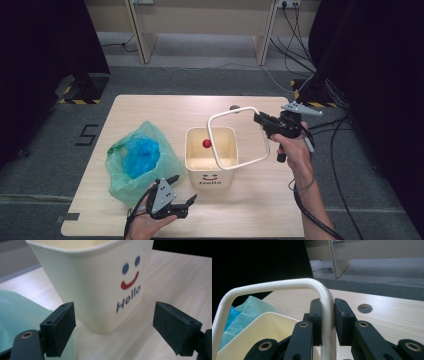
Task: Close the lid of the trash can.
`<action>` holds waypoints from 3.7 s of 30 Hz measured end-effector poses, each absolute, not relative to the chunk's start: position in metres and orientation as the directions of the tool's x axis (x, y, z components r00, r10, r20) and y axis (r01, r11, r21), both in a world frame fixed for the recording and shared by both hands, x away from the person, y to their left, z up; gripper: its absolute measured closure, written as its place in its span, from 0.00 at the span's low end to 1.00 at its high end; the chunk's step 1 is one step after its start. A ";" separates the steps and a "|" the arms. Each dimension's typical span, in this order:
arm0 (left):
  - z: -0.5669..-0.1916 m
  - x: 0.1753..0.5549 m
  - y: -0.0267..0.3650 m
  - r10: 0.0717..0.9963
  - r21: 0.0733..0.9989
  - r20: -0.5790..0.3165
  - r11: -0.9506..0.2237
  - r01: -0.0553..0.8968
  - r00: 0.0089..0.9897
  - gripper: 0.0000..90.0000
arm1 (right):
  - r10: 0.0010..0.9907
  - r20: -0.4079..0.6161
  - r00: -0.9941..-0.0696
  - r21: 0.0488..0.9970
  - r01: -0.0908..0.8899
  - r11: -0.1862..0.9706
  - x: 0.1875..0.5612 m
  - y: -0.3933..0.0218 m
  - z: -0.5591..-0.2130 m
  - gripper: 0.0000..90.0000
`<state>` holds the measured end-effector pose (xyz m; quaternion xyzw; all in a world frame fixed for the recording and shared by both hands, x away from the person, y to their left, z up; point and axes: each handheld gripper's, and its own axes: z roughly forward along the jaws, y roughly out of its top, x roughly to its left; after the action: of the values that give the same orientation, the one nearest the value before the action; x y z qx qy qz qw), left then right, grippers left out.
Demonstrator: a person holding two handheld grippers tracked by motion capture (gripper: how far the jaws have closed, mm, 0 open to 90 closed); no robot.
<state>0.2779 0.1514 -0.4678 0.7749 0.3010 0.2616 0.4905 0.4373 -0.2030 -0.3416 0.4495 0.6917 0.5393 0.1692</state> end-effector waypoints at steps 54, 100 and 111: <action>-0.435 0.299 0.121 0.784 0.951 0.169 -0.288 0.109 0.597 0.18 | 0.778 0.304 -0.550 0.793 0.598 0.114 0.471 -0.119 -0.367 0.85; -0.435 0.311 0.134 0.792 0.957 0.033 -0.202 0.209 0.610 0.24 | 0.824 0.185 -0.535 0.782 0.588 0.206 0.444 -0.134 -0.385 0.78; -0.436 0.311 0.134 0.792 0.957 0.026 -0.197 0.214 0.611 0.25 | 0.819 0.179 -0.545 0.787 0.579 0.213 0.444 -0.134 -0.390 0.77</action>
<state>0.3111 0.1342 -0.4363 0.7241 0.3472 0.2723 0.5301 0.4441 -0.1343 -0.3895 0.4559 0.7662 0.4308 0.1395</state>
